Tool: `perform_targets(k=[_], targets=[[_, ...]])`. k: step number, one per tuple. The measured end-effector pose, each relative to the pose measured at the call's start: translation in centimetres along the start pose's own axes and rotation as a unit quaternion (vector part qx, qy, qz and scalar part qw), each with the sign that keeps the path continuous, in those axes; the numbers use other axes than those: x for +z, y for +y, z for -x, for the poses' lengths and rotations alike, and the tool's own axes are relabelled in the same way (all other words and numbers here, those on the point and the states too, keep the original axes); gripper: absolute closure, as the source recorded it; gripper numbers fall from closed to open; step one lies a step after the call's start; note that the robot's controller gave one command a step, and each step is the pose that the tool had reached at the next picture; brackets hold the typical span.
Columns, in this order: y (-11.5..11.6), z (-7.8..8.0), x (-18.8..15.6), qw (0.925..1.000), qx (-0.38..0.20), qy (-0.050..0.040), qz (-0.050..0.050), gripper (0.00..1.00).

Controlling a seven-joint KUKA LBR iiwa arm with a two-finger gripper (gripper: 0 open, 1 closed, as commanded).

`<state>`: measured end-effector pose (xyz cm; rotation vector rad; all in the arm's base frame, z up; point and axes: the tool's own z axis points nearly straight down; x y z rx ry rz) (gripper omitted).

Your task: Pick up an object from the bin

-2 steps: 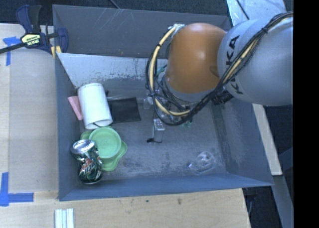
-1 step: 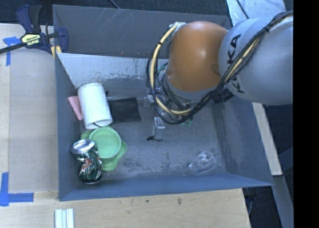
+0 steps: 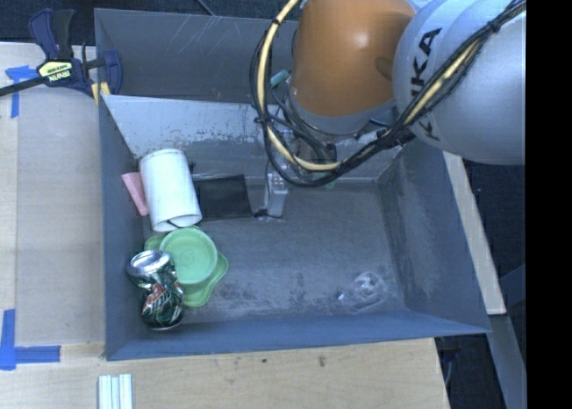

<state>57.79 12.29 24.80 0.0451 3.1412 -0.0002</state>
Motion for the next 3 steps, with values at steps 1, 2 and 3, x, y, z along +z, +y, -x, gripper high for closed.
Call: perform_targets(k=[1,2,3], targets=[[0.7,0.4,1.1,0.9999,0.006,-0.009,0.002,0.0],[-1.4,0.1,6.1,0.9985,-0.055,-0.0013,0.001,0.0],[-2.4,-0.7,10.1,0.985,-0.173,-0.002,0.0,0.0]])
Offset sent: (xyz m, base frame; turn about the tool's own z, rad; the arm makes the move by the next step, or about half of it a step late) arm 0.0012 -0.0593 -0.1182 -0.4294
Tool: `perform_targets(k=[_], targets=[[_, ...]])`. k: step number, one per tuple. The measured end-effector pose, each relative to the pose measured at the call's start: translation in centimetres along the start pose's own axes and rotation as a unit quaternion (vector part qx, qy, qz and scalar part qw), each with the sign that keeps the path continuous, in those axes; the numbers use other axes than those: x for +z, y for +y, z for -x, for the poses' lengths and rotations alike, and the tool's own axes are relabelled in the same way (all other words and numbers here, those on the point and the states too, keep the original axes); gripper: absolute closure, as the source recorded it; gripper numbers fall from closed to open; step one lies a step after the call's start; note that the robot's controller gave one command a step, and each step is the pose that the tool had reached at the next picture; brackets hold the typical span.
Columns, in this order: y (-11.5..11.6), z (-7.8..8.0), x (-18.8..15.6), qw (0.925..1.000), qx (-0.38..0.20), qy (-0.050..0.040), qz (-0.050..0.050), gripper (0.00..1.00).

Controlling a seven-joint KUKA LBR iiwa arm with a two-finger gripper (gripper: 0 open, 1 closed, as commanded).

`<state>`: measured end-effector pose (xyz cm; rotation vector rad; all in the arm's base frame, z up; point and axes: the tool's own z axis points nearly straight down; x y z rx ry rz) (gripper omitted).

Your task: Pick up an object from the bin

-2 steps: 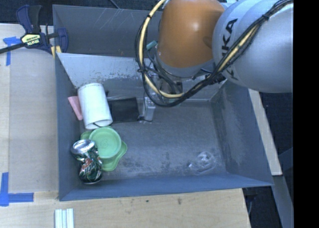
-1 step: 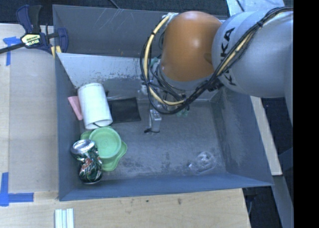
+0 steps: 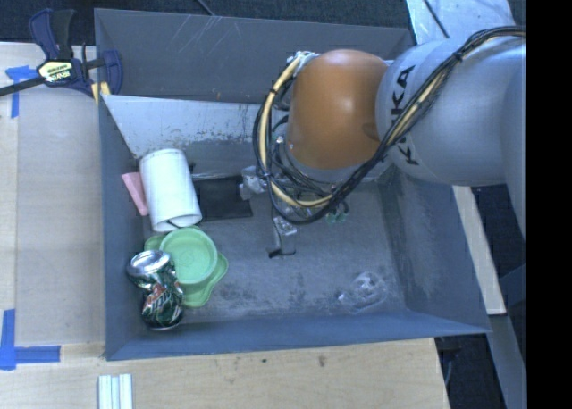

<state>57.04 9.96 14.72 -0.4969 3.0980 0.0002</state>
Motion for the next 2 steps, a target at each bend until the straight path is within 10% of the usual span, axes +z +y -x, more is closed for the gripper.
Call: perform_targets(k=[1,2], targets=[[4.6,2.5,1.6,0.9986,0.054,0.0004,-0.001,0.0],[1.3,3.9,7.6,0.9953,-0.096,-0.0004,0.0,1.0]])
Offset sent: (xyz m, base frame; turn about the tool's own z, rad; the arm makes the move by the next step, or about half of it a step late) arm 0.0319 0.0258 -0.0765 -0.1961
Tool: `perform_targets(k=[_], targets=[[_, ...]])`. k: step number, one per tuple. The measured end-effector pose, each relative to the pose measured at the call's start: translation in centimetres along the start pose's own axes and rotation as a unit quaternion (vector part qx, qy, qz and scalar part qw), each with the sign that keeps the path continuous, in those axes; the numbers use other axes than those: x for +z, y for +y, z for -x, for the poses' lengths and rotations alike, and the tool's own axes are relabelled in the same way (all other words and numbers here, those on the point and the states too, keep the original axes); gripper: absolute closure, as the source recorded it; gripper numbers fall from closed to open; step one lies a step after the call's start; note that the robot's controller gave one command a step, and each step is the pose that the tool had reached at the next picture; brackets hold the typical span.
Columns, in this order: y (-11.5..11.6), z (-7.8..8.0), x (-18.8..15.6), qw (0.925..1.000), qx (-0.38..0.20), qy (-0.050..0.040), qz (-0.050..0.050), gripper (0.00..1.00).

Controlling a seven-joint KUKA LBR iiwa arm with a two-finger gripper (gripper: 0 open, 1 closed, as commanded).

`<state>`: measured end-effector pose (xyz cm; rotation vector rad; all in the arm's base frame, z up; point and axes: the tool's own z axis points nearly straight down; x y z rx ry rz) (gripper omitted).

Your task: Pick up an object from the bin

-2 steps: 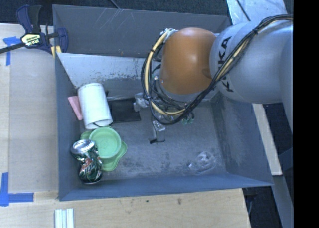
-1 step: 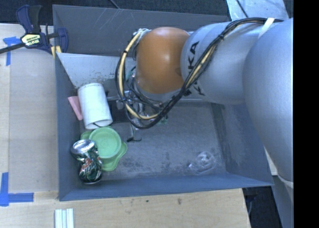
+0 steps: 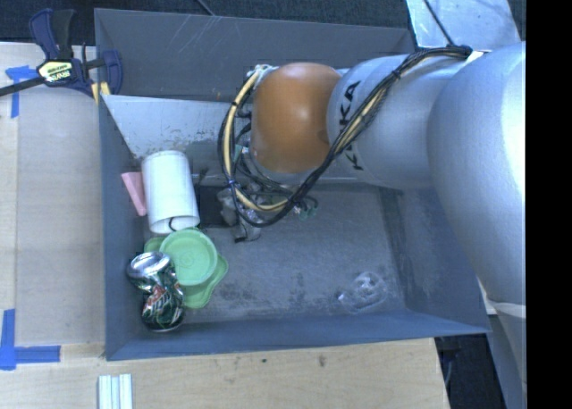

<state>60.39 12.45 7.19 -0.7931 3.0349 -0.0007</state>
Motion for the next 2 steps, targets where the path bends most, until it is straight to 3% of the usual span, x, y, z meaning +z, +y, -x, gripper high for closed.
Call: perform_targets(k=[2], targets=[[-0.02,-0.04,-0.11,1.0,0.0,0.0003,0.0,1.0]])
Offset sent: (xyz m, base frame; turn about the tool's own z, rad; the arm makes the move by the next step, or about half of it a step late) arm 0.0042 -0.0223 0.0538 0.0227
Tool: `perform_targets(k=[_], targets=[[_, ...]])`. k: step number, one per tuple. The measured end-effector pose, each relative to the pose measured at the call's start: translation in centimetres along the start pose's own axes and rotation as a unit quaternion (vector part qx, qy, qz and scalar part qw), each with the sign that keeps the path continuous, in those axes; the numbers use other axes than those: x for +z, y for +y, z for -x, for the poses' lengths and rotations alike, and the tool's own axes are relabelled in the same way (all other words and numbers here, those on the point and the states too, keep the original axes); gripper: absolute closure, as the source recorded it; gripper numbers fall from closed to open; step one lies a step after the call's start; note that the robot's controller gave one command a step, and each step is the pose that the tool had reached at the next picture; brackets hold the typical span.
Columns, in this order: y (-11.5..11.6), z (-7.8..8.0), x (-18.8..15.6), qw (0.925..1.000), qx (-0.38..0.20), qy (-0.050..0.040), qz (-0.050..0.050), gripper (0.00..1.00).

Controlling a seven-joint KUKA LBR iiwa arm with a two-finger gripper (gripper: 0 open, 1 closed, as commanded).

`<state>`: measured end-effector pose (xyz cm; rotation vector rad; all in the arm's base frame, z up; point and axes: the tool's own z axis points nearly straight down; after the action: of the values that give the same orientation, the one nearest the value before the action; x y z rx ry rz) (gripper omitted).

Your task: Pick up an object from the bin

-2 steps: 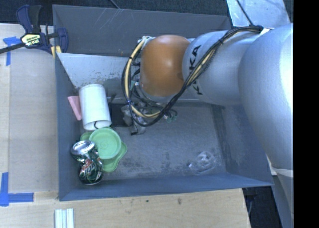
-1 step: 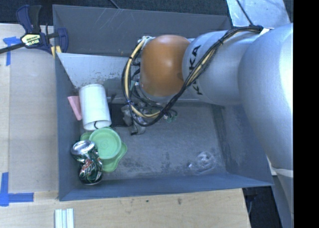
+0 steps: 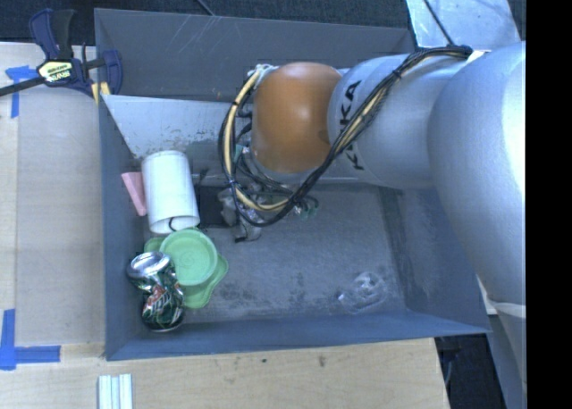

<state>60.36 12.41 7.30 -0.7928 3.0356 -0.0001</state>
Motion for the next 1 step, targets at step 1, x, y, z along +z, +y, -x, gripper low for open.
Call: perform_targets(k=[1], targets=[[-1.96,-0.04,-2.06,0.9998,-0.021,-0.0028,-0.001,1.0]])
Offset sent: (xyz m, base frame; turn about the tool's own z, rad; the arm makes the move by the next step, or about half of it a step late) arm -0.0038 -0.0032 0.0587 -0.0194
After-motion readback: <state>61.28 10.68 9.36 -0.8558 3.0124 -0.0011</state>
